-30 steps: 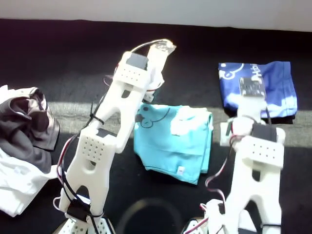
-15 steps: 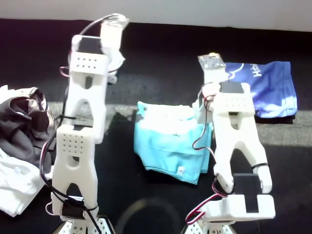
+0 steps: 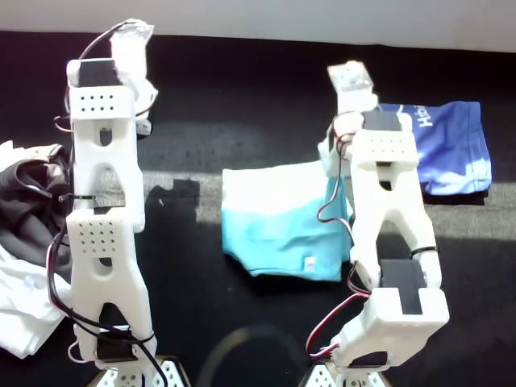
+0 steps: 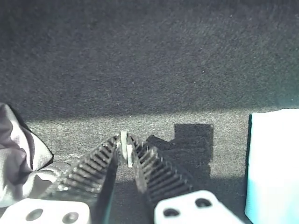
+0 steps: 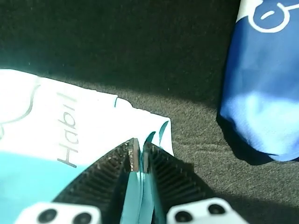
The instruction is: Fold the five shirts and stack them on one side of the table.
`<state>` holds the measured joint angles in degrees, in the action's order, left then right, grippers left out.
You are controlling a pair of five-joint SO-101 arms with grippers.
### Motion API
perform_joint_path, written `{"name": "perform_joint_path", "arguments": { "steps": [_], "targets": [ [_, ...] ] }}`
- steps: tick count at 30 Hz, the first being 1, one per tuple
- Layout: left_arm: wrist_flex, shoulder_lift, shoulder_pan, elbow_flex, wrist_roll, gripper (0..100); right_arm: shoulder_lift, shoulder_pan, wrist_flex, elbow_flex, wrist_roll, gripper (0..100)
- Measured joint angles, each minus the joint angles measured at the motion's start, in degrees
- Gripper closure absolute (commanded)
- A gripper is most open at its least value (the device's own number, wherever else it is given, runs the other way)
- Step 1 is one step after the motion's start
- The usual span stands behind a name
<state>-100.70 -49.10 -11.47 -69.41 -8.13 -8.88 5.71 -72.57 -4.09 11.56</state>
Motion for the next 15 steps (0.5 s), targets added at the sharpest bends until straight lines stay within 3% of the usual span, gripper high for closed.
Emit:
{"name": "perform_joint_path", "arguments": {
  "steps": [4, 10, 15],
  "targets": [
    [0.0, 0.0, -1.76, 0.0, 0.0, 99, -1.85, 0.0, 0.0, -3.16, 0.0, 97.3],
    [0.0, 0.0, -2.81, 0.0, 0.0, 99, -6.33, 0.0, -2.9, -3.52, -0.09, 66.8],
    [0.0, 0.0, -3.25, -0.35, 0.0, 99, -5.1, 0.26, -7.91, -3.52, -1.32, 65.6]
  ]
}}
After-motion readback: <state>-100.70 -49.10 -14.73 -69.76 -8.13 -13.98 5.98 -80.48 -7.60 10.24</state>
